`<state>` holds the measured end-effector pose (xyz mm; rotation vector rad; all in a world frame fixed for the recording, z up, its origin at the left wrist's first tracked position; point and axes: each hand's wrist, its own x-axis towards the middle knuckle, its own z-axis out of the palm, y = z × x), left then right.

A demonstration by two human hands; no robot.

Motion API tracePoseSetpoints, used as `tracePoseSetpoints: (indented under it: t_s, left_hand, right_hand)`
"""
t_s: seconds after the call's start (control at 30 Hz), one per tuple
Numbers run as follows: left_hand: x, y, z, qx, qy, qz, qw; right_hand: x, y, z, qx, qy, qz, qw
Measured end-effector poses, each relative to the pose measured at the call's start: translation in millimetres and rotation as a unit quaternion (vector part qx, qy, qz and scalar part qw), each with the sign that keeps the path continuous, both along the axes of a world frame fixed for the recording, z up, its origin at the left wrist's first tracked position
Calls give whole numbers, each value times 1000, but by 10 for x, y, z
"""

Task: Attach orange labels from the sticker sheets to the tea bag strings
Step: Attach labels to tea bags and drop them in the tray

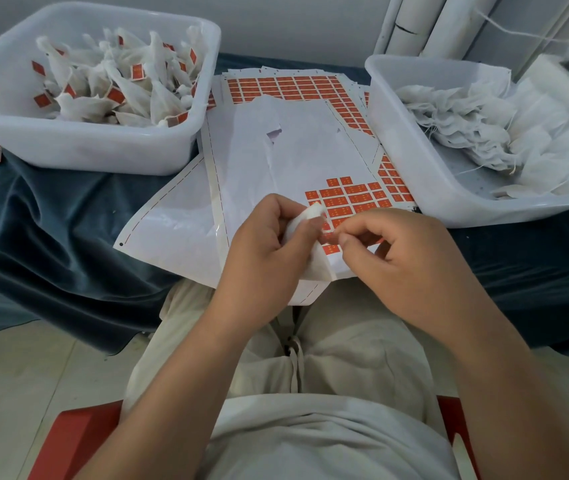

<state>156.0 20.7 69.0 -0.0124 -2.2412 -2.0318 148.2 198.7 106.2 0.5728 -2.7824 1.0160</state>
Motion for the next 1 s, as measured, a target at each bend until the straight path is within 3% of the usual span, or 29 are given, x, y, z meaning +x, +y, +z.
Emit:
tracePoseSetpoints:
  t_s: [0.23, 0.37, 0.5, 0.6, 0.8, 0.9, 0.93, 1.0]
  left_hand:
    - [6, -73, 64, 91, -44, -31, 994]
    - [1, -72, 47, 73, -23, -33, 997]
    - [-6, -71, 51, 105, -30, -49, 993]
    - [-15, -85, 49, 142, -52, -71, 986]
    - [-6, -104, 71, 299, -123, -208, 923]
    - [-11, -140, 82, 357, -133, -247, 891]
    - [-16, -144, 74, 344, -124, -240, 899]
    - [-28, -143, 49, 295, -103, -211, 926]
  right_hand:
    - [-4, -25, -15, -82, -35, -22, 996]
    - [9, -65, -9, -143, -47, -18, 988]
    - [-6, -62, 8, -252, -123, 29, 959]
    - [-36, -48, 7, -264, -185, 38, 946]
    - [-81, -68, -25, -307, -194, 28, 931]
    - [-119, -55, -23, -402, -271, 29, 874]
    - [-118, -53, -10, -422, -283, 32, 861]
    - [-92, -68, 4, -394, -246, 29, 885]
